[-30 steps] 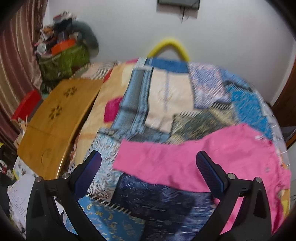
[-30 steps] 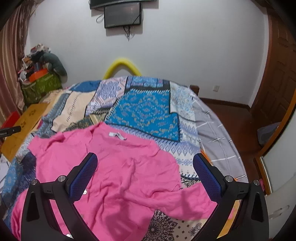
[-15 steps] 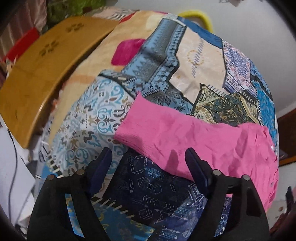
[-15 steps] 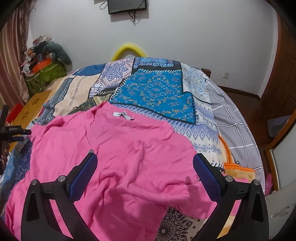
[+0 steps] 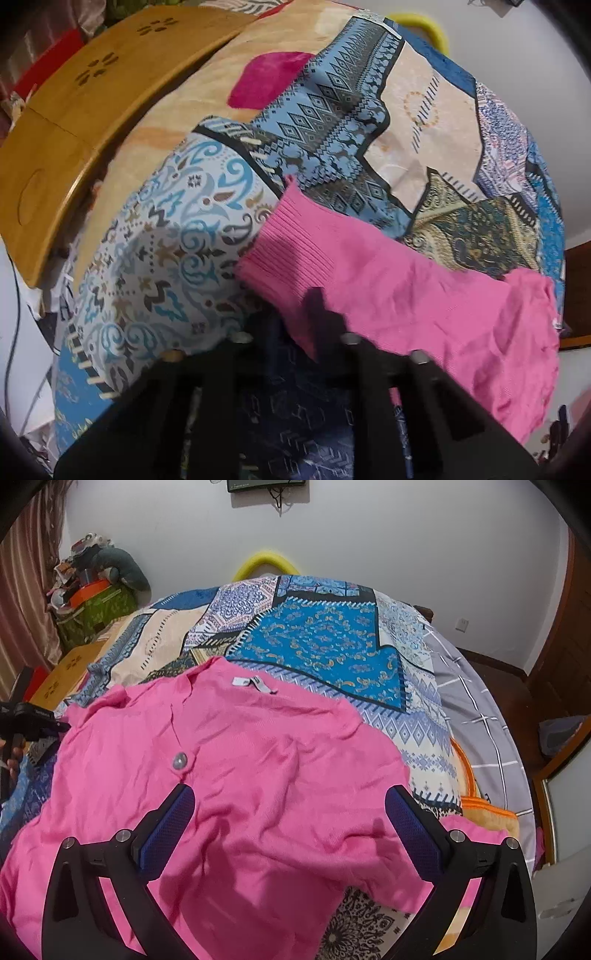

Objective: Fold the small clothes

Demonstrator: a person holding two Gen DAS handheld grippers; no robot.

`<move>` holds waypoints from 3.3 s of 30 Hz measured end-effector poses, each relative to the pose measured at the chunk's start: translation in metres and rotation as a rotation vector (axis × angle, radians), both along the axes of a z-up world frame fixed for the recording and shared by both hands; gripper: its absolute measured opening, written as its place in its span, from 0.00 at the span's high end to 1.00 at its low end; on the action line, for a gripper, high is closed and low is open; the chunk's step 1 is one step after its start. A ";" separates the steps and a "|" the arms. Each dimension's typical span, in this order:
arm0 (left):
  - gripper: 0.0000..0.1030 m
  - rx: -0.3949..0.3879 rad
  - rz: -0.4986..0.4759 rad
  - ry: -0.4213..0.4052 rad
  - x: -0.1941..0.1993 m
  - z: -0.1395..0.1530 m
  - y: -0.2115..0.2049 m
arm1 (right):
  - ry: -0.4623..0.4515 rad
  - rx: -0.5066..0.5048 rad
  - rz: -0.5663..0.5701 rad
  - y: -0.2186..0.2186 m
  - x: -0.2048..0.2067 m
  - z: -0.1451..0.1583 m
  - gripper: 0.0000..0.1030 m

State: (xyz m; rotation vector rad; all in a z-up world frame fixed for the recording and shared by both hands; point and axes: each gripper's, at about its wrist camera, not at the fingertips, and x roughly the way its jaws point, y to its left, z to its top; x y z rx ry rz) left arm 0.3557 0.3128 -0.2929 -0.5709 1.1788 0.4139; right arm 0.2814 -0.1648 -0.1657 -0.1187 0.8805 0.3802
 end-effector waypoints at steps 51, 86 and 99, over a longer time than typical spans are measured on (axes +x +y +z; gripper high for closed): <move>0.96 0.573 -0.464 -0.378 0.004 0.179 -0.217 | 0.309 0.084 0.011 -0.068 -0.049 -0.051 0.89; 0.49 0.417 -0.473 -0.292 -0.044 0.174 -0.156 | 0.083 0.180 0.142 0.033 -0.044 0.085 0.56; 0.40 0.386 -0.512 -0.193 -0.042 0.113 -0.123 | 0.226 0.144 0.129 0.088 -0.006 0.036 0.56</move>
